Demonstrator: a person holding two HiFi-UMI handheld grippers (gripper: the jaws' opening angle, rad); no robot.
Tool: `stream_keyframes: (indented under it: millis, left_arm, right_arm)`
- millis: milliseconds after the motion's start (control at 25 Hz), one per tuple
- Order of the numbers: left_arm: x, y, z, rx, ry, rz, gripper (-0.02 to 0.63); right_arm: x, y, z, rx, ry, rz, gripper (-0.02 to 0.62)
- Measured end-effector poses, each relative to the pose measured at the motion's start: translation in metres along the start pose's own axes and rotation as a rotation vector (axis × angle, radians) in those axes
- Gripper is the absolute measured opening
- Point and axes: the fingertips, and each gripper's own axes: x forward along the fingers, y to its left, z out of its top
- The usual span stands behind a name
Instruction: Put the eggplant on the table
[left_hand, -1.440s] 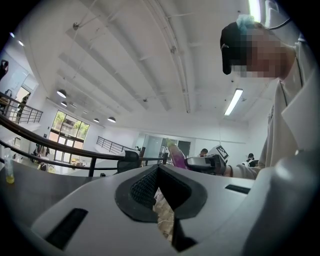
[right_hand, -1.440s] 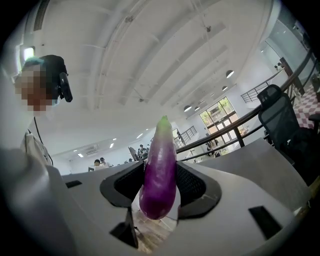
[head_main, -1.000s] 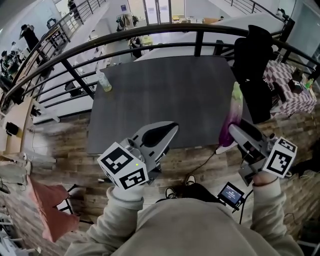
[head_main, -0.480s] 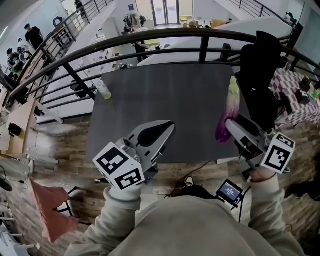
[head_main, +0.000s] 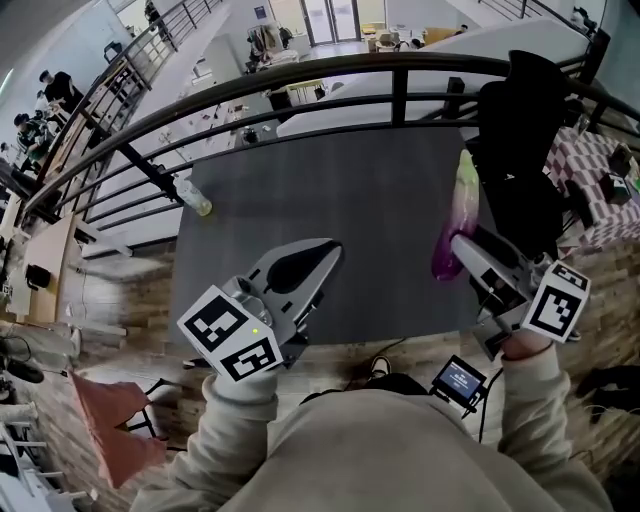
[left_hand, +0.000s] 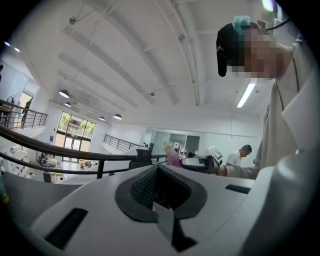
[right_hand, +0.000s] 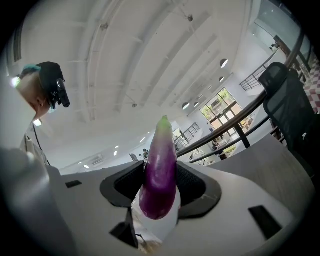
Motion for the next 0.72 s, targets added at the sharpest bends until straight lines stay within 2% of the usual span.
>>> stream_keyframes:
  millis: [240, 480, 720]
  left_arm:
    - [0.025, 0.003, -0.010, -0.008, 0.028, 0.013, -0.001]
    - [0.018, 0.022, -0.005, -0.013, 0.019, 0.037, 0.000]
    - [0.026, 0.043, 0.003, -0.025, 0.002, -0.003, -0.001]
  right_arm:
    - [0.005, -0.025, 0.005, 0.021, 0.019, 0.023, 0.210]
    - [0.027, -0.024, 0.005, 0.020, 0.037, 0.043, 0.210]
    - [0.043, -0.022, 0.014, 0.003, 0.033, 0.014, 0.210]
